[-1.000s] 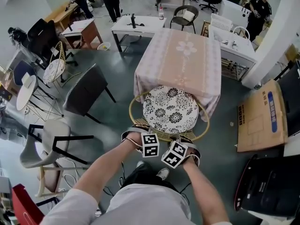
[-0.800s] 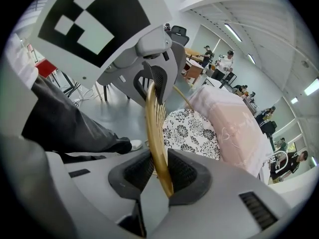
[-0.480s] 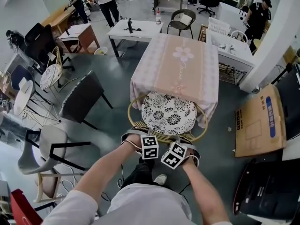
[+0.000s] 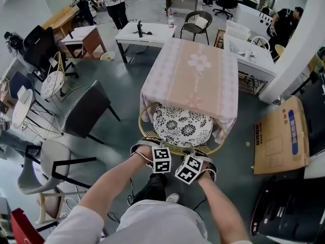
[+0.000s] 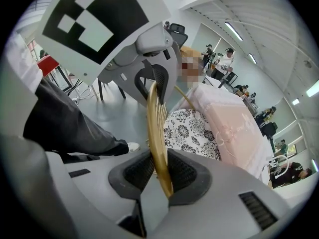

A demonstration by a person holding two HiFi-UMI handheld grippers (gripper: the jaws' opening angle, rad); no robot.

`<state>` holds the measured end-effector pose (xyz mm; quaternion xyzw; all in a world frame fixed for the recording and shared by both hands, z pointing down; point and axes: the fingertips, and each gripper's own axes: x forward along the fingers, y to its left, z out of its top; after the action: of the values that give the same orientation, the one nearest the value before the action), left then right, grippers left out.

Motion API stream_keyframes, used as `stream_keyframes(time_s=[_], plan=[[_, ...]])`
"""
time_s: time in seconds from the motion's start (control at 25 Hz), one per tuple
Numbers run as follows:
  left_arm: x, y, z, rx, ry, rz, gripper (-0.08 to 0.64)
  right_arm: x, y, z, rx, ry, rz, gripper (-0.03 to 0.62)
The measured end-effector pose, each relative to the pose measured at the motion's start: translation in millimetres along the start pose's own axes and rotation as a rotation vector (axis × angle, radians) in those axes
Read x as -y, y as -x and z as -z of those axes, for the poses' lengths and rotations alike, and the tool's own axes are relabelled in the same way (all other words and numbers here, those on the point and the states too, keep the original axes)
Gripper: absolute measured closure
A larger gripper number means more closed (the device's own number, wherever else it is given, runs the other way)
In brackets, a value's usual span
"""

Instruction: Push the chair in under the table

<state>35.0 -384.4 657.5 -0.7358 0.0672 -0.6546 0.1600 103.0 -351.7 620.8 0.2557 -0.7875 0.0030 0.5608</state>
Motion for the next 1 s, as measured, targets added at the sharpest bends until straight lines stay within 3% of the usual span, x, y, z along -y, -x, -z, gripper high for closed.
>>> stream_keyframes(time_s=[0.36,0.52,1.0], plan=[[-1.5,-1.7,2.1,0.02,-0.024,0.02,0.48,1.0,-5.8,2.6,0.007,-0.003,0.0,0.522],[-2.9,1.4,1.7,0.031,-0.004,-0.015,0.471,3.2,-2.3,0.3,0.018,-0.005,0.039,0.518],[-5.6,31.0,-0.1,0.113,0.17,-0.134,0.431,6.2,19.6,4.1,0.064,-0.148,0.114,0.486]])
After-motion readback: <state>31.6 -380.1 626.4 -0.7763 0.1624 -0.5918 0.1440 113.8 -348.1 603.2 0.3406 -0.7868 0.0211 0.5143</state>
